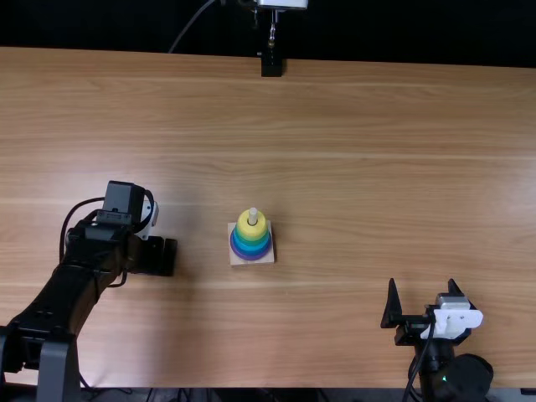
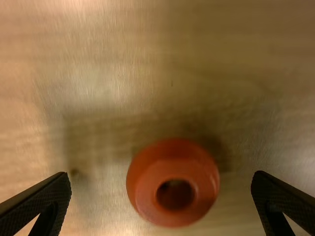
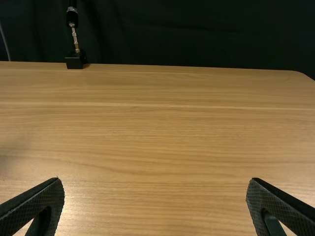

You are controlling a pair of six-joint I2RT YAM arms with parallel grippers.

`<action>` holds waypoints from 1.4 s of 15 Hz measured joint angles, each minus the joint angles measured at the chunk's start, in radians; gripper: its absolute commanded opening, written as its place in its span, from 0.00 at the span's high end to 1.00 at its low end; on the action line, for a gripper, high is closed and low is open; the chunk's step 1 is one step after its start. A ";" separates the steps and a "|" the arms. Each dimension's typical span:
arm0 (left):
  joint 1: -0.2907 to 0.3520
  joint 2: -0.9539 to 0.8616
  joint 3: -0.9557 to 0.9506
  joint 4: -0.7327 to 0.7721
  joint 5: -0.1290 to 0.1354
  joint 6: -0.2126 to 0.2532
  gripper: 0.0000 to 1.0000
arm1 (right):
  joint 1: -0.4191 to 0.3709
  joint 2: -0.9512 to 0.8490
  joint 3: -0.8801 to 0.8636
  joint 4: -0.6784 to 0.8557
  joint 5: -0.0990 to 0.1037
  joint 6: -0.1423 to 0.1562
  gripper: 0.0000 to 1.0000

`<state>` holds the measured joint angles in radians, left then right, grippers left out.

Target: Build the Hanoi tower: stack the rings onto the peg from bottom to top in this color order: purple, dark blue, light blue, dark green, light green, yellow, orange.

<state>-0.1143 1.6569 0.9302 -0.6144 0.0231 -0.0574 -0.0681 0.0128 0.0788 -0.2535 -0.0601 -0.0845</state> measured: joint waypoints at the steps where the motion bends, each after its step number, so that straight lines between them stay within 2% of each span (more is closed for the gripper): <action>1: 0.000 0.003 0.000 0.003 0.000 0.001 0.00 | 0.000 0.000 0.000 0.000 0.000 0.001 0.00; 6: -0.004 0.019 0.000 0.004 0.003 0.001 0.01 | 0.000 0.000 0.000 0.000 0.001 0.000 0.00; 9: -0.004 0.019 0.000 0.007 0.005 0.001 0.82 | 0.000 0.000 0.000 0.000 0.001 0.000 0.00; 10: -0.004 0.019 0.000 0.019 0.005 0.001 1.00 | 0.000 0.000 0.000 0.000 0.001 0.000 0.00; 12: -0.004 0.019 0.000 0.079 0.004 0.001 1.00 | 0.000 0.000 0.000 0.000 0.000 0.000 0.00; 15: -0.004 0.019 0.000 0.091 0.007 0.000 1.00 | 0.000 0.000 0.000 0.000 0.001 0.000 0.00; 16: -0.004 0.019 0.000 0.090 0.008 0.000 0.93 | 0.000 0.000 0.000 0.000 0.000 0.000 0.00; 17: -0.004 0.019 0.000 0.090 0.007 0.000 0.57 | 0.000 0.000 0.000 -0.001 0.000 0.000 0.00; 18: -0.004 0.019 0.000 0.090 0.007 0.000 0.15 | 0.000 0.000 0.000 0.000 0.000 0.000 0.00; 19: -0.004 0.019 0.000 0.085 0.008 0.000 0.00 | 0.000 0.000 0.000 0.000 0.001 0.000 0.00; 21: -0.004 0.019 0.000 0.050 0.008 0.000 0.00 | 0.000 0.000 0.000 0.000 0.001 0.000 0.00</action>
<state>-0.1181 1.6760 0.9302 -0.5644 0.0307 -0.0570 -0.0681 0.0128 0.0788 -0.2539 -0.0593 -0.0845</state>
